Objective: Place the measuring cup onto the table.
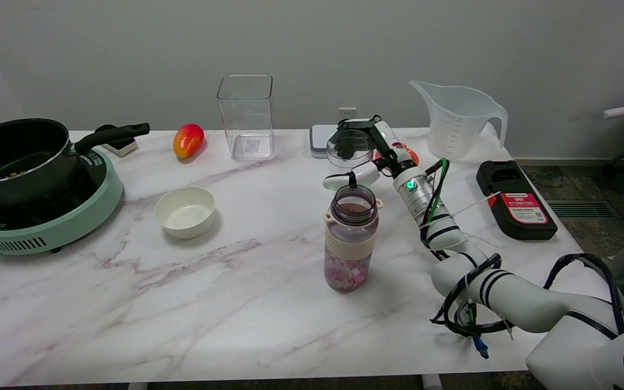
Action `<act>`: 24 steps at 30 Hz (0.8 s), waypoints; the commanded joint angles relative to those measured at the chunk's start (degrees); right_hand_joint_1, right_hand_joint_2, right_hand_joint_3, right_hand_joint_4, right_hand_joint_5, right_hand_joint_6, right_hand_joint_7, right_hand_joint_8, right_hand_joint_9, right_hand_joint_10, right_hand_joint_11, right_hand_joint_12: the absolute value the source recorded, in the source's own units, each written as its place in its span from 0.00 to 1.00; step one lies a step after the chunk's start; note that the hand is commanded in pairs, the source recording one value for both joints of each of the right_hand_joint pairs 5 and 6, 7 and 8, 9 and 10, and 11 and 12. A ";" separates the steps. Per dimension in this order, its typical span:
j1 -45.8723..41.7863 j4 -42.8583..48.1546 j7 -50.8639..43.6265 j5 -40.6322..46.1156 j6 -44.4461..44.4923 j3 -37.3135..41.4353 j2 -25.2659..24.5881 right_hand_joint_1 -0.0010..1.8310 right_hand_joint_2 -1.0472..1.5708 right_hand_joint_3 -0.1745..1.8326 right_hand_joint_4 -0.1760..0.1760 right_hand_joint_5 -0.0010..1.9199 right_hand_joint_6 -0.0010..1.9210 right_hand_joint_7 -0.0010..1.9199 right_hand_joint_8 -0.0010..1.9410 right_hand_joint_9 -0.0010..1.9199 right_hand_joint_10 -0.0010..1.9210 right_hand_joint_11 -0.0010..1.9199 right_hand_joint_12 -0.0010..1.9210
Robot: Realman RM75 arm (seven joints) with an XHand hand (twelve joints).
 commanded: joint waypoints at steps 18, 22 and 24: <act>-1.29 -0.83 1.24 3.53 1.29 -1.63 -0.24 0.72 0.53 0.49 0.50 0.39 0.39 0.59 0.59 0.57 0.57 0.51 0.51; -1.29 -0.81 1.31 3.53 1.29 -1.63 -0.24 0.73 0.41 0.61 0.50 0.34 0.34 0.47 0.47 0.36 0.36 0.44 0.44; -1.29 -0.81 1.32 3.53 1.29 -1.63 -0.24 0.73 0.37 0.67 0.50 0.33 0.33 0.43 0.43 0.33 0.33 0.42 0.42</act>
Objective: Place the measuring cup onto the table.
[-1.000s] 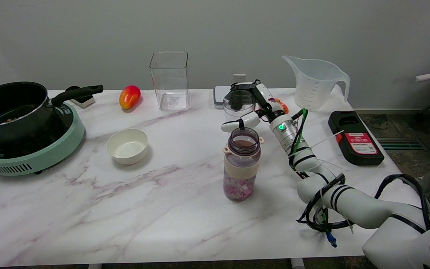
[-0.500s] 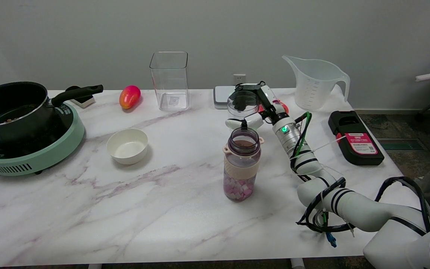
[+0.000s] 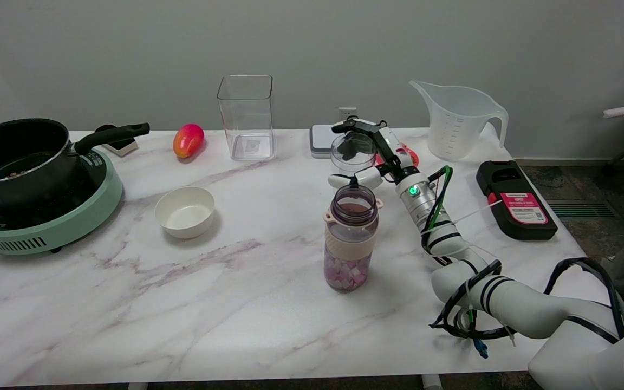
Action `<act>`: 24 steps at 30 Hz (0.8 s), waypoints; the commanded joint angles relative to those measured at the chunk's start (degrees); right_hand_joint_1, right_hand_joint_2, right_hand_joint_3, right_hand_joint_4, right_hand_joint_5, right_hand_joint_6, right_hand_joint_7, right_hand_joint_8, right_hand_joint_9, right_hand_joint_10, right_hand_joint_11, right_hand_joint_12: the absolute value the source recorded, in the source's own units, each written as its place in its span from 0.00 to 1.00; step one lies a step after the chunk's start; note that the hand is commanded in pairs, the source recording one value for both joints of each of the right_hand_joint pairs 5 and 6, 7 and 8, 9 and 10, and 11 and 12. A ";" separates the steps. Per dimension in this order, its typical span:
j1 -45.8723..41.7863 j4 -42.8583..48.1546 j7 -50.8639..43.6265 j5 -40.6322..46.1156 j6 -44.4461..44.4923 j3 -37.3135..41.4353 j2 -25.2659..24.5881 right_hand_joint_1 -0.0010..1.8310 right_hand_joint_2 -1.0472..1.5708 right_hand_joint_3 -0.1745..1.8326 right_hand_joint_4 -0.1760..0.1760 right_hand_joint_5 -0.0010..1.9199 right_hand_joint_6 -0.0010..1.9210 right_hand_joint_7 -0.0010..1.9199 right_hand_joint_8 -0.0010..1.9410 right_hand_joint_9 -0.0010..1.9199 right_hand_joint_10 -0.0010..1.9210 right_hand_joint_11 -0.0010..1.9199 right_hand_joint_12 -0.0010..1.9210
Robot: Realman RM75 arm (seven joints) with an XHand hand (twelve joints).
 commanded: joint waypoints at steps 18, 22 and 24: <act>-0.54 0.19 2.07 0.48 -0.05 -0.11 1.12 0.71 0.22 0.75 0.50 0.26 0.26 0.29 0.29 0.30 0.30 0.35 0.35; -0.94 0.16 3.16 0.56 -0.05 0.40 2.51 0.70 0.16 0.75 0.50 0.21 0.21 0.26 0.26 0.28 0.28 0.32 0.32; -1.35 0.22 3.32 0.56 -0.05 0.99 3.20 0.70 0.14 0.75 0.50 0.18 0.18 0.25 0.25 0.27 0.27 0.31 0.31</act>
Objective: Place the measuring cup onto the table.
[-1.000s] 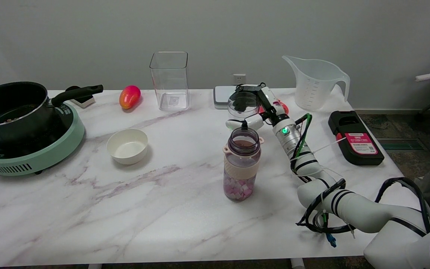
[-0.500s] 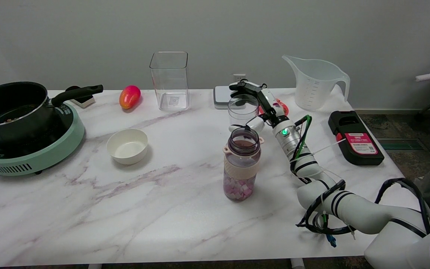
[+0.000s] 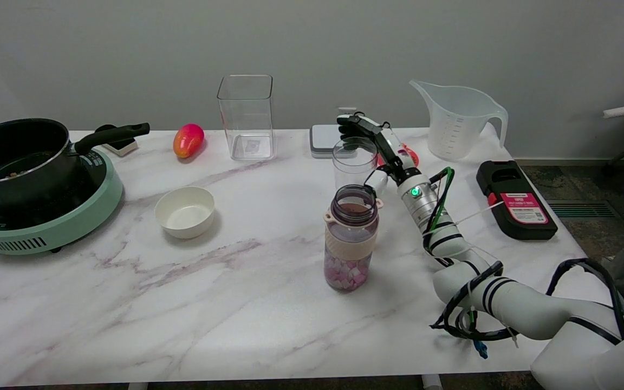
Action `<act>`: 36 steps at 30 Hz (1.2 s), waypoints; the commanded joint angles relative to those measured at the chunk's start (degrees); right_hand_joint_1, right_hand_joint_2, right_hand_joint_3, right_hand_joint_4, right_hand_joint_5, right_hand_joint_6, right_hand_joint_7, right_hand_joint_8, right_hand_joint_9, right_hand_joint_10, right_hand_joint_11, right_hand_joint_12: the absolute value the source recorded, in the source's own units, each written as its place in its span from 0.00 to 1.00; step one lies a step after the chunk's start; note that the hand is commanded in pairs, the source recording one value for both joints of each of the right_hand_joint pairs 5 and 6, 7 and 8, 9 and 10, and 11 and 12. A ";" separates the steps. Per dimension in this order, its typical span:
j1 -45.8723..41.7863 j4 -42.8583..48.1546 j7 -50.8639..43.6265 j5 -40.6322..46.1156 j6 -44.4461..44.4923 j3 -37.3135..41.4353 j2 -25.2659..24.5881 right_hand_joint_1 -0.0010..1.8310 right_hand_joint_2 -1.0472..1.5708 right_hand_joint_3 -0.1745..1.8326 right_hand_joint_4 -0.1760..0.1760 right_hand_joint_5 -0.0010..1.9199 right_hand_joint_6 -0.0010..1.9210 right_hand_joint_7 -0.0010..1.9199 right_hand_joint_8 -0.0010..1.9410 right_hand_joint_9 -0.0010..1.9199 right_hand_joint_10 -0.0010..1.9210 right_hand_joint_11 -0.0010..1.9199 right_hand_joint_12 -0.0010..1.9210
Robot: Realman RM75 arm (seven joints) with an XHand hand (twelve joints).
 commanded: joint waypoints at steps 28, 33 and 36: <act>-26.66 27.42 -9.11 0.13 -9.21 30.71 19.97 0.75 0.15 0.64 0.50 0.08 0.08 0.27 0.26 0.25 0.25 0.31 0.31; -35.64 30.21 -9.81 2.03 -7.59 43.69 17.94 0.76 0.21 0.62 0.50 0.09 0.09 0.33 0.33 0.27 0.27 0.33 0.33; -39.59 31.58 -10.47 2.23 -7.44 49.34 16.65 0.76 0.23 0.63 0.50 0.10 0.10 0.35 0.35 0.28 0.28 0.34 0.34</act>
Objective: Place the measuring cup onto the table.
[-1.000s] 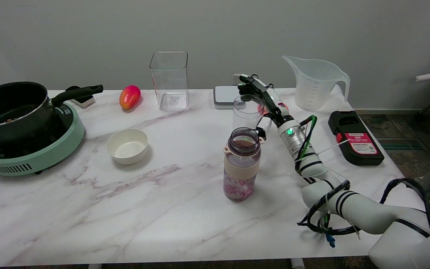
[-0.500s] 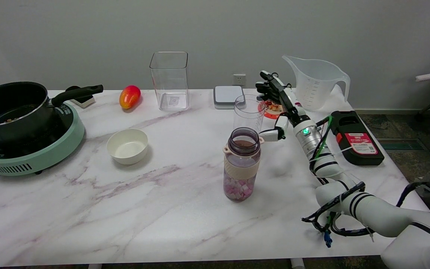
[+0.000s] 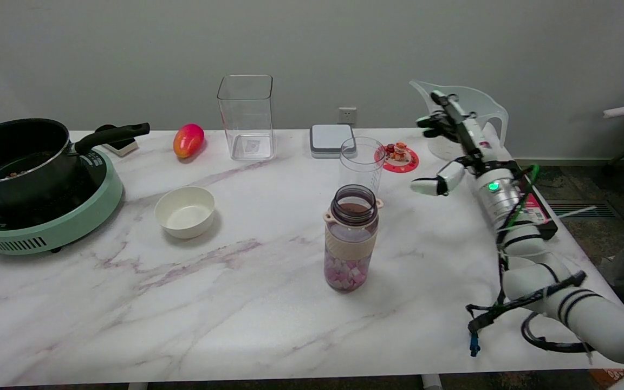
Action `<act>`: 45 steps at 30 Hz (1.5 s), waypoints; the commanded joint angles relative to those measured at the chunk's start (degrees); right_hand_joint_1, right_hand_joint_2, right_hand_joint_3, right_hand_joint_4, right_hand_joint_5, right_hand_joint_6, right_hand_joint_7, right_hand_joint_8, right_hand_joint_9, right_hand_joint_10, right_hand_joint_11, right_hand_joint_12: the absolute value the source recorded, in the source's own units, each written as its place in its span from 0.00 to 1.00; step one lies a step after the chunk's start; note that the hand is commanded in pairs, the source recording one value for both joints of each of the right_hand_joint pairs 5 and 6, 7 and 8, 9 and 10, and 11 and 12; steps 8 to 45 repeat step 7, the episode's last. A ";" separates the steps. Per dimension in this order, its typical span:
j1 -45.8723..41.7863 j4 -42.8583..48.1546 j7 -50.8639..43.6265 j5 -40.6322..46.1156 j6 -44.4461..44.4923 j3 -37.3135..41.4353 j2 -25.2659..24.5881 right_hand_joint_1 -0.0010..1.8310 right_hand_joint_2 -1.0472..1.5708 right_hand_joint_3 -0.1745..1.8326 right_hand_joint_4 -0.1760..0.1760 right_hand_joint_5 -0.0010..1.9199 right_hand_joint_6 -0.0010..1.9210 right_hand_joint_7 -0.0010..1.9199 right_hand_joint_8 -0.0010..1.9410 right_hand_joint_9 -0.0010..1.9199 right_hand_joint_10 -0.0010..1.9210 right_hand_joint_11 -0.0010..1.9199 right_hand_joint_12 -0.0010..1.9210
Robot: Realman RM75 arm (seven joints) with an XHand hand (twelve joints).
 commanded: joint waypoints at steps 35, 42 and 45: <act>-25.85 15.98 -7.13 7.29 -3.22 31.52 4.31 0.76 0.24 0.64 0.50 0.11 0.11 0.37 0.37 0.28 0.28 0.35 0.35; -25.85 15.98 -7.13 7.29 -3.22 31.52 4.31 0.76 0.24 0.64 0.50 0.11 0.11 0.37 0.37 0.28 0.28 0.35 0.35; -25.85 15.98 -7.13 7.29 -3.22 31.52 4.31 0.76 0.24 0.64 0.50 0.11 0.11 0.37 0.37 0.28 0.28 0.35 0.35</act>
